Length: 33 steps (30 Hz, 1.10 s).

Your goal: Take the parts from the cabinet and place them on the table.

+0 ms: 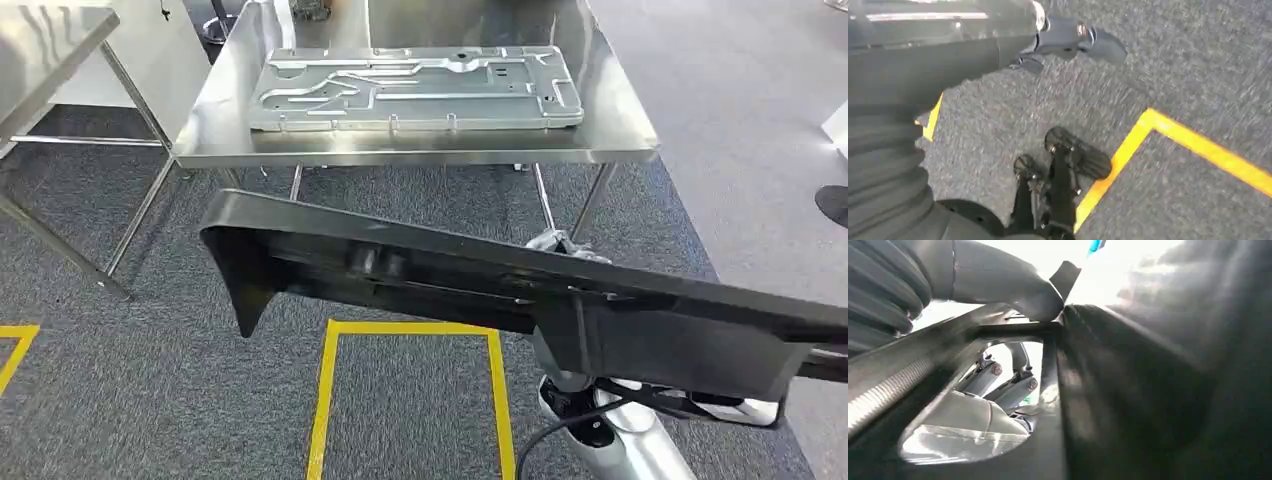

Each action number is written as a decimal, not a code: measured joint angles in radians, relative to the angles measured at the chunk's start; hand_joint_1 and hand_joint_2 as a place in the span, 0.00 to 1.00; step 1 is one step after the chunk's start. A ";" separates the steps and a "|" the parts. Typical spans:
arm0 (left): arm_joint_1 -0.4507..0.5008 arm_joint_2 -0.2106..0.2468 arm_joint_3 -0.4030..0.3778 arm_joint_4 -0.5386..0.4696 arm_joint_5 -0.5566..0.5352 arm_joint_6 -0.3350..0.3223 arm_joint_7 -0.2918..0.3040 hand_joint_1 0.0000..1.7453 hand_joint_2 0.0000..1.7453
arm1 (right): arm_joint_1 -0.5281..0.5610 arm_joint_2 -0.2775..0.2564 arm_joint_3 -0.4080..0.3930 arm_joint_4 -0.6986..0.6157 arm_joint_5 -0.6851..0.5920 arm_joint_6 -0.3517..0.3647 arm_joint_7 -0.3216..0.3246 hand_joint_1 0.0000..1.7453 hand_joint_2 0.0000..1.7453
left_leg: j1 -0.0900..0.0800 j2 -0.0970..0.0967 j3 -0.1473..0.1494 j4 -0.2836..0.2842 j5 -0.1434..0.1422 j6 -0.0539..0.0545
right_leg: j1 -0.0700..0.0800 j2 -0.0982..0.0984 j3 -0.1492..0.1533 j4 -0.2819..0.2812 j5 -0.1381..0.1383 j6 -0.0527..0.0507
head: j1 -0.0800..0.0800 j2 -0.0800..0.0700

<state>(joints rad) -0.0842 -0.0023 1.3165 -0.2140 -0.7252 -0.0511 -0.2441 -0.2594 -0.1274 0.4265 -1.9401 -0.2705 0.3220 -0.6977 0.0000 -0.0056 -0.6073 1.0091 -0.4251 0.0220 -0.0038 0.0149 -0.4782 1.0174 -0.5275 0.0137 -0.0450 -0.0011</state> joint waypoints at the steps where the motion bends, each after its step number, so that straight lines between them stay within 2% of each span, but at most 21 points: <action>1: 0.000 0.000 0.000 0.000 0.000 -0.001 0.000 0.00 1.00 | 0.005 0.000 -0.007 -0.006 0.001 0.003 0.000 1.00 1.00 | 0.004 -0.001 0.016 -0.010 -0.001 0.002 | -0.004 -0.003 -0.008 0.026 -0.004 0.003 | 0.000 0.000; 3: -0.003 -0.001 0.000 0.000 0.000 -0.001 -0.002 0.00 1.00 | 0.013 0.000 -0.023 -0.016 -0.011 0.023 -0.002 1.00 1.00 | 0.004 0.003 0.034 -0.014 -0.013 0.014 | -0.003 -0.004 -0.085 0.149 -0.029 0.012 | 0.000 0.000; 5: -0.003 -0.002 0.000 0.000 -0.001 -0.001 -0.002 0.00 1.00 | 0.038 0.006 -0.042 -0.019 -0.030 0.057 -0.002 1.00 1.00 | 0.004 0.007 0.051 -0.014 -0.030 0.015 | -0.004 -0.005 -0.179 0.269 -0.094 0.016 | 0.000 0.000; 7: -0.002 -0.002 0.000 0.000 0.000 0.000 -0.002 0.00 1.00 | 0.052 0.012 -0.062 -0.019 -0.046 0.085 -0.002 1.00 1.00 | 0.004 0.015 0.074 -0.014 -0.049 0.014 | -0.005 -0.006 -0.220 0.272 -0.104 0.019 | 0.000 0.000; 8: -0.002 -0.002 0.000 0.000 0.001 0.000 -0.002 0.00 1.00 | 0.055 0.015 -0.071 -0.019 -0.052 0.094 -0.002 1.00 1.00 | 0.004 0.020 0.090 -0.014 -0.061 0.012 | -0.006 -0.010 -0.213 0.216 -0.067 0.020 | 0.000 0.000; 9: -0.002 -0.002 0.000 0.000 0.001 0.000 -0.002 0.00 1.00 | 0.057 0.019 -0.080 -0.019 -0.055 0.102 -0.002 1.00 1.00 | 0.004 0.027 0.107 -0.014 -0.074 0.009 | -0.006 -0.020 -0.191 0.137 -0.007 0.016 | 0.000 0.000; 10: -0.002 -0.003 0.000 0.000 0.001 0.000 -0.002 0.00 1.00 | 0.061 0.025 -0.088 -0.022 -0.055 0.109 -0.002 1.00 1.00 | 0.004 0.035 0.122 -0.014 -0.087 0.005 | -0.005 -0.041 -0.166 0.053 0.067 0.009 | 0.000 0.000; 11: -0.001 -0.003 0.000 0.000 0.002 0.003 -0.001 0.00 1.00 | 0.066 0.028 -0.093 -0.024 -0.055 0.113 -0.002 1.00 1.00 | -0.001 0.039 0.136 -0.011 -0.100 0.000 | -0.001 -0.080 -0.159 0.017 0.118 -0.001 | 0.000 0.000; 12: -0.001 -0.002 0.000 0.000 0.002 0.003 -0.001 0.00 1.00 | 0.068 0.033 -0.097 -0.024 -0.055 0.114 -0.003 1.00 1.00 | -0.005 0.043 0.141 -0.012 -0.112 -0.008 | -0.001 -0.083 -0.157 0.021 0.073 -0.003 | 0.001 0.000; 13: -0.002 -0.002 0.000 0.000 0.002 0.006 0.000 0.00 1.00 | 0.072 0.038 -0.101 -0.029 -0.054 0.114 -0.002 1.00 1.00 | -0.005 0.056 0.150 -0.020 -0.123 -0.016 | 0.002 -0.071 -0.150 0.020 0.083 -0.008 | 0.000 0.000; 14: -0.002 -0.003 0.000 0.000 0.002 0.006 0.000 0.00 1.00 | 0.075 0.043 -0.106 -0.037 -0.051 0.114 -0.003 1.00 1.00 | -0.005 0.063 0.167 0.003 -0.111 -0.024 | -0.005 -0.048 -0.144 0.013 0.091 -0.018 | -0.001 0.000; 16: -0.005 -0.003 0.000 0.000 0.001 0.006 0.000 0.00 1.00 | 0.079 0.054 -0.111 -0.043 -0.048 0.118 -0.003 1.00 1.00 | -0.001 0.057 0.163 0.029 -0.114 -0.036 | -0.009 -0.031 -0.119 0.008 0.086 -0.025 | 0.000 0.000; 18: -0.009 -0.003 0.000 0.000 0.000 0.006 -0.002 0.00 1.00 | 0.083 0.064 -0.118 -0.050 -0.036 0.122 -0.003 1.00 1.00 | 0.007 0.025 0.107 0.130 -0.147 -0.041 | -0.008 -0.021 -0.108 0.008 0.075 -0.038 | 0.000 0.000; 21: -0.003 -0.003 0.000 0.000 -0.002 0.006 -0.001 0.00 1.00 | 0.099 0.071 -0.126 -0.053 -0.014 0.123 -0.003 1.00 1.00 | 0.008 0.017 -0.023 0.301 -0.243 -0.051 | -0.006 0.002 -0.098 0.009 0.059 -0.041 | 0.000 0.000; 22: -0.002 -0.003 0.000 0.000 -0.002 0.006 0.000 0.00 1.00 | 0.104 0.073 -0.128 -0.053 -0.012 0.122 -0.003 1.00 1.00 | 0.008 0.017 -0.040 0.300 -0.231 -0.049 | -0.005 0.006 -0.091 0.009 0.053 -0.040 | 0.000 0.000; 23: -0.001 -0.003 0.000 0.000 -0.002 0.006 0.000 0.00 1.00 | 0.109 0.075 -0.131 -0.054 -0.009 0.119 -0.003 1.00 1.00 | 0.008 0.017 -0.037 0.259 -0.195 -0.046 | -0.004 0.009 -0.081 0.009 0.046 -0.039 | 0.000 0.000; 26: -0.003 -0.002 0.000 0.000 -0.002 0.006 0.000 0.00 1.00 | 0.113 0.082 -0.133 -0.061 -0.001 0.111 -0.003 1.00 1.00 | 0.003 0.017 0.022 0.022 -0.011 -0.026 | -0.001 0.010 -0.053 0.007 0.023 -0.033 | 0.000 0.000; 28: -0.004 -0.003 0.000 0.000 -0.002 0.006 0.000 0.00 1.00 | 0.115 0.084 -0.134 -0.061 0.001 0.109 -0.003 1.00 1.00 | -0.007 0.014 0.020 0.030 -0.088 -0.018 | -0.001 0.014 -0.048 0.004 0.016 -0.019 | 0.000 0.000; 30: 0.005 -0.002 0.000 0.000 -0.002 0.008 0.000 0.00 1.00 | 0.120 0.085 -0.135 -0.061 0.001 0.108 -0.003 1.00 1.00 | -0.007 0.014 0.032 0.009 -0.044 -0.001 | 0.000 0.012 -0.040 0.027 0.030 -0.004 | 0.000 0.000; 32: 0.002 -0.003 0.000 0.000 0.000 0.009 0.000 0.00 1.00 | 0.119 0.084 -0.137 -0.060 -0.002 0.103 0.002 1.00 1.00 | 0.000 0.015 0.064 -0.004 -0.040 0.005 | 0.000 0.004 -0.041 0.053 0.008 0.007 | 0.000 0.000; 33: -0.002 -0.003 0.000 0.000 0.000 0.009 0.000 0.00 1.00 | 0.114 0.084 -0.137 -0.059 -0.005 0.098 0.002 1.00 1.00 | 0.002 0.015 0.068 -0.005 -0.043 0.010 | 0.000 0.000 -0.067 0.096 -0.013 0.010 | 0.000 0.000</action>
<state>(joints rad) -0.0858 -0.0053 1.3169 -0.2140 -0.7252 -0.0420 -0.2445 -0.1454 -0.0431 0.2899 -1.9993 -0.2750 0.4197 -0.6958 0.0016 0.0095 -0.5388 1.0045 -0.4684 0.0320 -0.0036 0.0147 -0.5449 1.1134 -0.5404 0.0233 -0.0450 -0.0011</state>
